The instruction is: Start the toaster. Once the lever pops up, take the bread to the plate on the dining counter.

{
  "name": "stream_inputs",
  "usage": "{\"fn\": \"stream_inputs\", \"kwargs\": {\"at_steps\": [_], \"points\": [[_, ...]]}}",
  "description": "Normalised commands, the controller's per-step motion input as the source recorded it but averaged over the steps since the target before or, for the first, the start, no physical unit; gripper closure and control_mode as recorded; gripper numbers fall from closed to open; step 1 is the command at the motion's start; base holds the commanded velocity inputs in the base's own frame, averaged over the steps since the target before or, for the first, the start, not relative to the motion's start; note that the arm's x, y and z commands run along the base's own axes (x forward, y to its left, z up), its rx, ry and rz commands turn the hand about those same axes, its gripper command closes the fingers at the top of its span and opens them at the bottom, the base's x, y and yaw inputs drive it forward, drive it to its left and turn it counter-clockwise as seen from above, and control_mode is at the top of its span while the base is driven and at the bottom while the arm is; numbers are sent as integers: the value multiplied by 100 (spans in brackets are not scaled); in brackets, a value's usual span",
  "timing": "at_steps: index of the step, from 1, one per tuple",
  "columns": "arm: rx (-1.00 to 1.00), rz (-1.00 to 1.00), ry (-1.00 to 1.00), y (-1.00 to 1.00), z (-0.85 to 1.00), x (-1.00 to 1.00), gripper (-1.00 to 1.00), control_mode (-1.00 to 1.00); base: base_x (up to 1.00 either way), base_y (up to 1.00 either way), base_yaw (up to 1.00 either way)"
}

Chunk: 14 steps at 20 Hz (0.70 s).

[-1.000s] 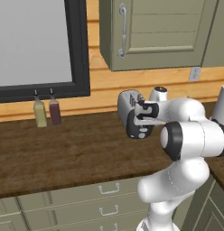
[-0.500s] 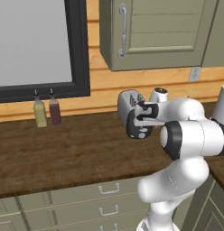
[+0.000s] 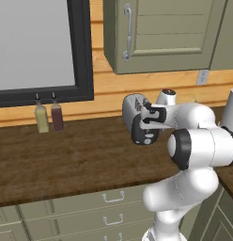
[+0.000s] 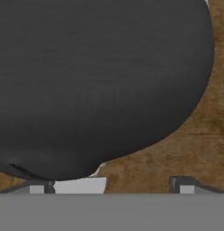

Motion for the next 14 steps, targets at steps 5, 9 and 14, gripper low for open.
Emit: {"fn": "stream_inputs", "kwargs": {"at_steps": [5, 9, 14], "points": [[0, 0, -10, 1, 51, 0, -100, -100, 0, 0, 0], [0, 0, -17, 0, 54, -1, -100, -100, 0, 0, 0], [0, 0, -31, -1, 41, -5, -100, -100, 0, 0, 0]]}}
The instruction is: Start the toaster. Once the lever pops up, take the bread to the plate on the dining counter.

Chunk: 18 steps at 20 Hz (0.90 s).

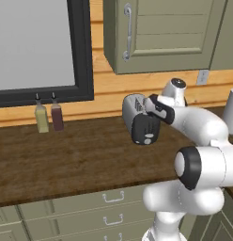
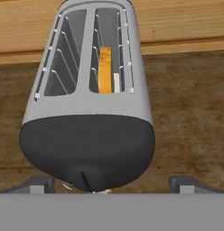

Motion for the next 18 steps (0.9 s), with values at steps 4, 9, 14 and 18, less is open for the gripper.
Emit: {"fn": "stream_inputs", "kwargs": {"at_steps": [4, 9, 14, 18], "points": [[0, 0, -33, 0, 29, -15, -100, -100, 0, 0, 0], [0, 0, -27, 0, 33, 0, -100, -100, 0, 0, 0], [0, 0, -17, 0, 24, 0, -100, -100, 0, 0, 0], [0, 0, -1, 2, 3, 6, -100, -100, 0, 0, 0]]}}
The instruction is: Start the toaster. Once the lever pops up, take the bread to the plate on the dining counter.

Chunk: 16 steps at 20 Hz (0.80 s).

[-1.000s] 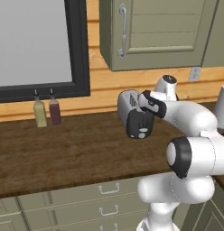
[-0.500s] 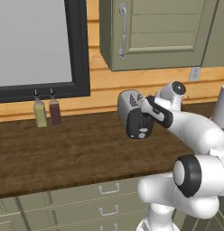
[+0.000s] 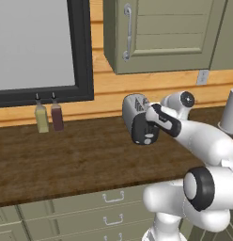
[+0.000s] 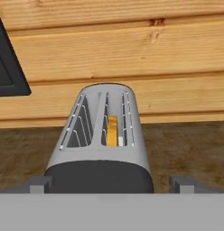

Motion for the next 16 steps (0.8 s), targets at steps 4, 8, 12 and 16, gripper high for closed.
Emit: {"fn": "stream_inputs", "kwargs": {"at_steps": [4, 8, 12, 16], "points": [[0, 0, 0, 2, 0, 14, -100, -100, 0, 0, 0], [0, 0, 0, 0, 0, 25, -100, -100, 0, 0, 0], [0, 0, 0, 0, 0, 32, -100, -100, 0, 0, 0], [0, 0, 0, 0, 0, 34, -100, -100, 0, 0, 0]]}}
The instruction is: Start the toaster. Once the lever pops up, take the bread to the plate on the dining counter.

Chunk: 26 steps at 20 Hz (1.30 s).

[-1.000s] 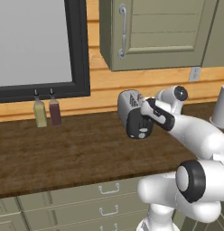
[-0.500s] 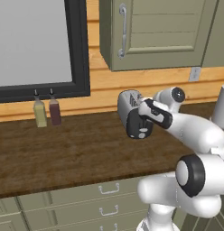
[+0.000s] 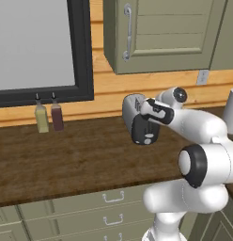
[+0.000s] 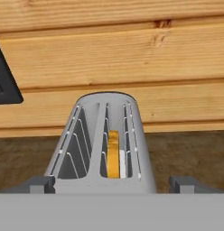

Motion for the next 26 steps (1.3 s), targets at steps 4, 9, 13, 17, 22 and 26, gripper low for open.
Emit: {"fn": "stream_inputs", "kwargs": {"at_steps": [4, 9, 13, 17, 22, 26], "points": [[0, 0, 0, 0, -10, 16, -100, -100, 0, 0, 0], [0, 0, 0, 0, -28, 15, -100, -100, 0, 0, 0], [0, 0, 0, 0, -23, 10, -100, -100, 0, 0, 0], [0, 0, 0, 0, 0, 3, -100, -100, 0, 0, 0], [0, 0, 1, -1, 0, 12, -100, -100, 0, 0, 0], [0, 0, 0, 0, 0, 5, -100, -100, 0, 0, 0]]}}
